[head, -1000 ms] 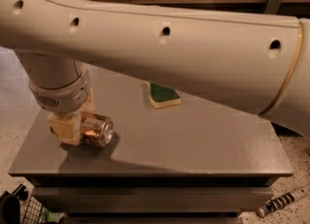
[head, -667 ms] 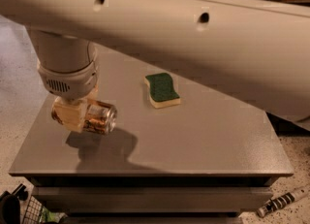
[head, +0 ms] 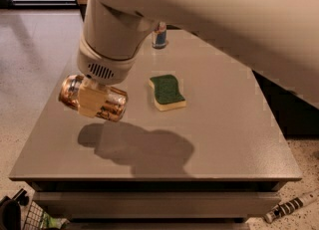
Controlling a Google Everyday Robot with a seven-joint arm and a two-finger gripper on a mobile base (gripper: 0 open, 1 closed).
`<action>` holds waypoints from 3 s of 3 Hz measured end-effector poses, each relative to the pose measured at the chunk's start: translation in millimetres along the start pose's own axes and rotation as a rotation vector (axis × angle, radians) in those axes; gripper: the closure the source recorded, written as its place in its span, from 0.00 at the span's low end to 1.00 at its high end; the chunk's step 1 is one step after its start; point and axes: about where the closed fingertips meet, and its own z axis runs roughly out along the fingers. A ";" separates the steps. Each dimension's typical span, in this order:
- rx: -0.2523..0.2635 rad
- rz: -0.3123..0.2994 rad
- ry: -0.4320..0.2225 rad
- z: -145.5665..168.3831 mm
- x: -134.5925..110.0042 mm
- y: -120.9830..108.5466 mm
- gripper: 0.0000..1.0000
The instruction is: Place orange can upright
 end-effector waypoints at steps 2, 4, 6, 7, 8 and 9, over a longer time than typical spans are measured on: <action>-0.017 -0.009 -0.311 9.4 5.8 1.3 1.00; -0.060 0.051 -0.561 28.1 -9.6 11.9 1.00; -0.075 0.074 -0.790 45.2 -18.1 12.4 1.00; -0.064 0.097 -0.907 56.6 -6.6 10.9 1.00; -0.049 0.130 -0.953 64.4 7.8 10.8 1.00; -0.033 0.171 -0.979 72.4 22.5 11.5 0.97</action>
Offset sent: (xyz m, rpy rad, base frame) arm -0.0028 0.0091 -0.0176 0.5436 -0.0005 0.1035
